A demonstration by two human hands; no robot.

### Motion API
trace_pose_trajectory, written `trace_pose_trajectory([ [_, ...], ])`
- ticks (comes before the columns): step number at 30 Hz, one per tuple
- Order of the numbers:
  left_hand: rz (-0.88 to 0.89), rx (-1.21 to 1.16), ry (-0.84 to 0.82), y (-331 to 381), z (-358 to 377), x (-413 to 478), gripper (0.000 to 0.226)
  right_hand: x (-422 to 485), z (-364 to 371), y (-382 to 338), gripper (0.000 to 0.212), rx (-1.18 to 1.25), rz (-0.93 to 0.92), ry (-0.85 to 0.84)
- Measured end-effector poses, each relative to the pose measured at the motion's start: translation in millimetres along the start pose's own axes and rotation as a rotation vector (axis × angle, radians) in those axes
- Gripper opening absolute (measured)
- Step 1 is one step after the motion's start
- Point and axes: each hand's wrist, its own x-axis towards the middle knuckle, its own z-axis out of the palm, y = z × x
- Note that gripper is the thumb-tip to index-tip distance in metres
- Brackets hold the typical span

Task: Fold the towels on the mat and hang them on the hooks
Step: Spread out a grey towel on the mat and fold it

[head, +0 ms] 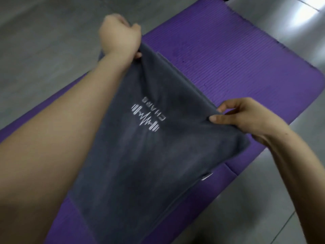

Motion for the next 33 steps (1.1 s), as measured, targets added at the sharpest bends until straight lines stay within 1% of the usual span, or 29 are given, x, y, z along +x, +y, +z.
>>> trace_pose_trajectory([
  [2, -0.053, -0.094, -0.075, 12.9, 28.8, 1.1, 0.014, 16.5, -15.5, 12.4, 0.022, -0.042, 0.043, 0.116],
  [3, -0.086, -0.122, -0.15, 12.4, 41.1, -2.3, 0.014, 27.3, -18.9, 23.6, 0.022, -0.101, 0.05, 0.179],
  [4, -0.079, -0.103, -0.226, 5.9, 53.5, -5.6, 0.014, 37.6, -19.9, 36.0, 0.02, -0.185, 0.054, 0.227],
  [6, -0.017, 0.016, -0.343, -14.7, 64.1, -21.4, 0.011, 52.0, -13.9, 62.2, 0.019, -0.395, 0.074, 0.255],
  [8, 0.075, 0.123, -0.37, -43.9, 59.1, -43.6, 0.025, 54.1, -3.5, 81.9, 0.027, -0.577, 0.127, 0.274],
  [9, 0.123, 0.143, -0.369, -60.8, 53.1, -56.3, 0.029, 50.1, 2.3, 87.9, 0.031, -0.666, 0.129, 0.331],
  [10, 0.159, 0.161, -0.359, -77.7, 43.6, -69.3, 0.031, 43.3, 8.0, 91.8, 0.033, -0.758, 0.085, 0.43],
  [12, 0.212, 0.223, -0.317, -113.6, 21.4, -95.3, 0.031, 30.3, 19.8, 98.7, 0.031, -0.902, -0.096, 0.623],
  [13, 0.233, 0.246, -0.294, -130.8, 8.5, -109.7, 0.03, 24.6, 27.2, 102.1, 0.031, -0.935, -0.193, 0.68],
  [14, 0.255, 0.27, -0.271, -146.8, -4.0, -124.6, 0.03, 19.8, 35.3, 104.8, 0.035, -0.942, -0.267, 0.691],
  [15, 0.273, 0.295, -0.252, -161.7, -15.8, -140.4, 0.032, 15.4, 43.9, 108.0, 0.038, -0.94, -0.318, 0.649],
  [17, 0.296, 0.377, -0.218, -189.6, -36.0, -169.9, 0.038, 10.1, 58.3, 119.7, 0.046, -0.976, -0.375, 0.51],
  [19, 0.276, 0.49, -0.216, -212.8, -51.2, -196.2, 0.046, 6.0, 61.8, 134.6, 0.056, -1.04, -0.356, 0.387],
  [21, 0.22, 0.582, -0.24, -229.2, -65.1, -222.3, 0.052, 3.6, 55.7, 145.7, 0.062, -1.074, -0.326, 0.308],
  [23, 0.172, 0.658, -0.284, -243.2, -77.2, -243.9, 0.057, 3.5, 50.2, 149.0, 0.065, -1.088, -0.305, 0.272],
  [26, 0.158, 0.748, -0.364, -257.2, -88.3, -258.3, 0.063, 4.0, 49.1, 147.4, 0.066, -1.101, -0.29, 0.252],
  [28, 0.15, 0.78, -0.384, -257.5, -91.3, -263.7, 0.063, 4.5, 48.4, 147.7, 0.068, -1.111, -0.288, 0.25],
  [30, 0.198, 0.797, -0.365, -249.1, -92.8, -276.6, 0.06, 4.5, 47.7, 147.2, 0.068, -1.113, -0.282, 0.253],
  [32, 0.352, 0.736, -0.37, -235.5, -90.3, -300.6, 0.058, 2.1, 49.6, 146.9, 0.067, -1.109, -0.289, 0.273],
  [33, 0.466, 0.673, -0.391, -228.2, -86.7, -315.6, 0.055, -0.1, 50.9, 147.4, 0.066, -1.091, -0.294, 0.299],
])
